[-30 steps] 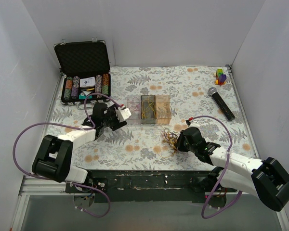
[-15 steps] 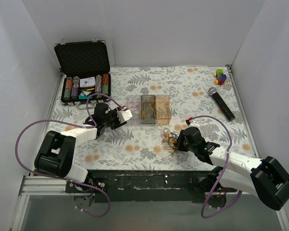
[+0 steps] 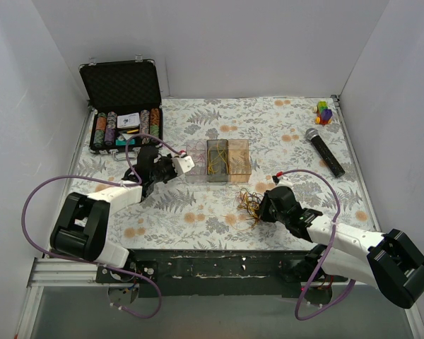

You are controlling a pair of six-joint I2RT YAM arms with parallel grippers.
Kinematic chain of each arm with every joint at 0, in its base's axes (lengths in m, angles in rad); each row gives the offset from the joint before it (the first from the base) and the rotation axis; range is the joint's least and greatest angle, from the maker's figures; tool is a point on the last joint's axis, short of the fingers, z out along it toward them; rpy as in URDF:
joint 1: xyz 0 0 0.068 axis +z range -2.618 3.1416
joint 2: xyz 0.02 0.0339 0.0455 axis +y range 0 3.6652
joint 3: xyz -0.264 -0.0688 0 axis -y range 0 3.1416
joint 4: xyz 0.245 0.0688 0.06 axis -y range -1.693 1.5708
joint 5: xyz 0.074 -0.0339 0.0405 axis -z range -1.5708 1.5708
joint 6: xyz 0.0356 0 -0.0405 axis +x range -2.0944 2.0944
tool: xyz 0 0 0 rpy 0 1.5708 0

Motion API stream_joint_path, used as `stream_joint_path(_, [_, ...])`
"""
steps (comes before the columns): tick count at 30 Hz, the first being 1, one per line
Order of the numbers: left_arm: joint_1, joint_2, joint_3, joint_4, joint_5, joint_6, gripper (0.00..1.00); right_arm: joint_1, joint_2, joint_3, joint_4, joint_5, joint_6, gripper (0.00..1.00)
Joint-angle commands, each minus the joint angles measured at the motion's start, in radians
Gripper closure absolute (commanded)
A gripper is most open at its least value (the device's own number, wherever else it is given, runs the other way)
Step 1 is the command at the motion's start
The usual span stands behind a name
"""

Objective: Untangle the cables
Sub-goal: Place the cable in the bin.

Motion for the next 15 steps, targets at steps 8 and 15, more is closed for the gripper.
stream_joint_path(8, [-0.073,-0.145,-0.061,0.243,0.053,0.186,1.00,0.001,0.022,-0.041,-0.086,0.001,-0.004,0.85])
stream_joint_path(15, [-0.165,-0.111,-0.030,0.185,0.038,0.127,1.00,0.001,-0.003,-0.047,-0.103,0.014,-0.005,0.85])
